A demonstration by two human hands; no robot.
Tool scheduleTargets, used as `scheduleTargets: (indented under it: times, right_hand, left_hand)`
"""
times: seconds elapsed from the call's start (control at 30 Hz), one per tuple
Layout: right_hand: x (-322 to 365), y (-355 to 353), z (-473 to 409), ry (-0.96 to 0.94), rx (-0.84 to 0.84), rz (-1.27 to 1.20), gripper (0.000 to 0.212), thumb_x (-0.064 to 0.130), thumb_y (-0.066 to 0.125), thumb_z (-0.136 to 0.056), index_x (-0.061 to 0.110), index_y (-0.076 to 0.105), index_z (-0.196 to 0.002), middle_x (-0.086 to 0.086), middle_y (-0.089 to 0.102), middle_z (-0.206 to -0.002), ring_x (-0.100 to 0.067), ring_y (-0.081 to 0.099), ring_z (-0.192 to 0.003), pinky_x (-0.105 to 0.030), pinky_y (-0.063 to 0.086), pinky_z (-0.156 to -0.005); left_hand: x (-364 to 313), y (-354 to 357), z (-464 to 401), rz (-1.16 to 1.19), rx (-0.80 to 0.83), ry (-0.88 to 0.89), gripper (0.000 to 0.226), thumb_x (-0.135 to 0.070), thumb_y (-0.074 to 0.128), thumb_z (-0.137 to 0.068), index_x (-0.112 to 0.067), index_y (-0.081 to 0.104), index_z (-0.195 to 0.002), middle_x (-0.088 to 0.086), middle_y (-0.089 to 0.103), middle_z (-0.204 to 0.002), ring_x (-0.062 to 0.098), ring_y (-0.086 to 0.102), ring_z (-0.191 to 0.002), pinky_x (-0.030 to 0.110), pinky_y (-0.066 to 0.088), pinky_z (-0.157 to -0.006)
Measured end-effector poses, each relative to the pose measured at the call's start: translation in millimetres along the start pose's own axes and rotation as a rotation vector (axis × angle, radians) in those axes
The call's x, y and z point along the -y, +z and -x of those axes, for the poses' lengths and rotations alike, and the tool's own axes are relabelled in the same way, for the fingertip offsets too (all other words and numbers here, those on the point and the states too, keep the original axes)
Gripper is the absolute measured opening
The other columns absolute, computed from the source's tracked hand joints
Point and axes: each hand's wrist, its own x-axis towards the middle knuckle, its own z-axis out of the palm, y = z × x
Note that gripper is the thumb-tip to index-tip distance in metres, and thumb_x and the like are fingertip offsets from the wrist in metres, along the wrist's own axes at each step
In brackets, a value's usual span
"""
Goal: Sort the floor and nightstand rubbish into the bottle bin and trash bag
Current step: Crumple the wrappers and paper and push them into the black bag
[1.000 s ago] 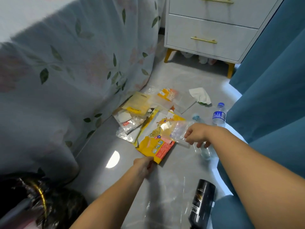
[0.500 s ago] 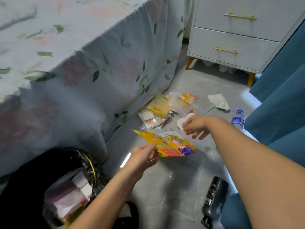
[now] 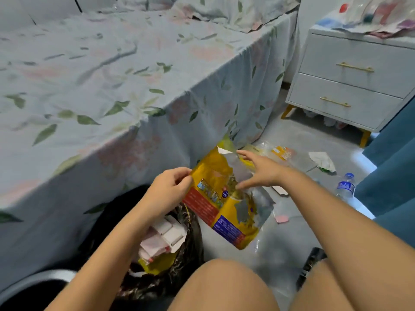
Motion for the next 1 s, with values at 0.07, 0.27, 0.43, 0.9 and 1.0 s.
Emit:
scheduleTargets:
  times: [0.07, 0.27, 0.43, 0.9, 1.0]
  right_hand:
    - [12, 4, 9, -0.037, 0.051, -0.125, 0.104, 0.048, 0.088, -0.053, 0.030, 0.035, -0.141, 0.008, 0.049, -0.141, -0.017, 0.046, -0.131, -0.042, 0.040, -0.109]
    - [27, 10, 25, 0.054, 0.275, -0.335, 0.040, 0.032, 0.076, -0.077, 0.030, 0.060, -0.113, 0.005, 0.071, -0.108, -0.018, 0.069, -0.100, -0.043, 0.056, -0.088]
    - [45, 10, 28, -0.038, 0.065, -0.646, 0.019, 0.011, 0.068, -0.086, 0.020, 0.067, -0.103, -0.001, 0.074, -0.104, -0.015, 0.072, -0.091, -0.026, 0.059, -0.076]
    - [98, 54, 6, -0.439, -0.243, -0.639, 0.038, -0.015, 0.064, -0.079, 0.018, 0.079, -0.070, 0.007, 0.063, -0.102, -0.008, 0.064, -0.095, -0.021, 0.054, -0.085]
    - [100, 59, 8, -0.519, -0.165, -0.331, 0.040, -0.005, 0.071, -0.078, 0.035, 0.077, -0.076, 0.018, 0.058, -0.106, 0.007, 0.059, -0.095, -0.008, 0.047, -0.082]
  left_hand:
    - [1, -19, 7, 0.016, 0.087, 0.084, 0.025, -0.032, 0.044, -0.094, -0.028, 0.069, -0.094, -0.004, 0.073, -0.086, 0.016, 0.069, -0.084, 0.042, 0.053, -0.084]
    - [7, -50, 16, 0.293, -0.115, 0.180, 0.020, -0.024, 0.059, -0.093, -0.031, 0.069, -0.109, -0.007, 0.070, -0.094, 0.004, 0.068, -0.083, 0.017, 0.051, -0.072]
    - [32, -30, 12, 0.702, -0.219, -0.129, 0.055, -0.023, 0.065, -0.088, -0.028, 0.044, -0.138, 0.003, 0.066, -0.118, 0.007, 0.066, -0.093, 0.027, 0.055, -0.077]
    - [57, -58, 31, 1.369, 0.085, -0.433, 0.089, -0.082, 0.037, -0.070, -0.009, 0.078, -0.099, 0.026, 0.069, -0.110, 0.041, 0.069, -0.092, 0.050, 0.056, -0.079]
    - [64, -67, 35, 1.156, 0.114, -0.406, 0.058, -0.055, 0.071, -0.062, -0.008, 0.077, -0.095, 0.020, 0.074, -0.093, 0.032, 0.072, -0.075, 0.040, 0.060, -0.067]
